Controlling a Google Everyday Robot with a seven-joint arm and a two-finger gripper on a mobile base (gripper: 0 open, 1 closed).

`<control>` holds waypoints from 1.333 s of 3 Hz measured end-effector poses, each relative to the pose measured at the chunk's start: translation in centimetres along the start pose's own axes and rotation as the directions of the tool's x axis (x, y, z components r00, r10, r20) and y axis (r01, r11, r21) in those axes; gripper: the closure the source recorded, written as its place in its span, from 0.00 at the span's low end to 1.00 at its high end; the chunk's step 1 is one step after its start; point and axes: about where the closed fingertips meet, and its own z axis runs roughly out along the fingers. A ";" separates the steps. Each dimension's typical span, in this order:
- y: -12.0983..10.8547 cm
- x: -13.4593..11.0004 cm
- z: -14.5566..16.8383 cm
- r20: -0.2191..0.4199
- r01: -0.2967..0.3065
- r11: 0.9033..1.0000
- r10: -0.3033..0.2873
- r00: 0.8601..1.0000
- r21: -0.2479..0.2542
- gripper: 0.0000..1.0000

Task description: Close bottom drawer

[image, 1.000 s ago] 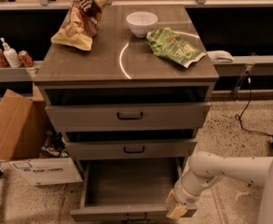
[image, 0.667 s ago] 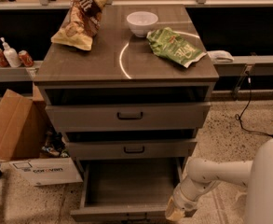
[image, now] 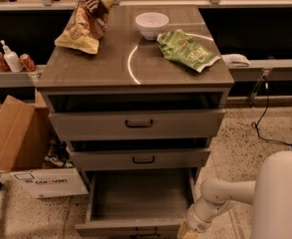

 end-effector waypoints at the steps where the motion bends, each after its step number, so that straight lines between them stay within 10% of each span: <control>1: -0.7 0.8 1.7 0.004 -0.023 1.000 0.023 1.000 0.006 1.00; 4: -5.6 4.1 7.8 0.064 -0.089 0.995 0.086 0.994 0.040 1.00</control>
Offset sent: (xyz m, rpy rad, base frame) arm 0.0079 -0.0051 -0.0856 0.0113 0.0042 -0.0838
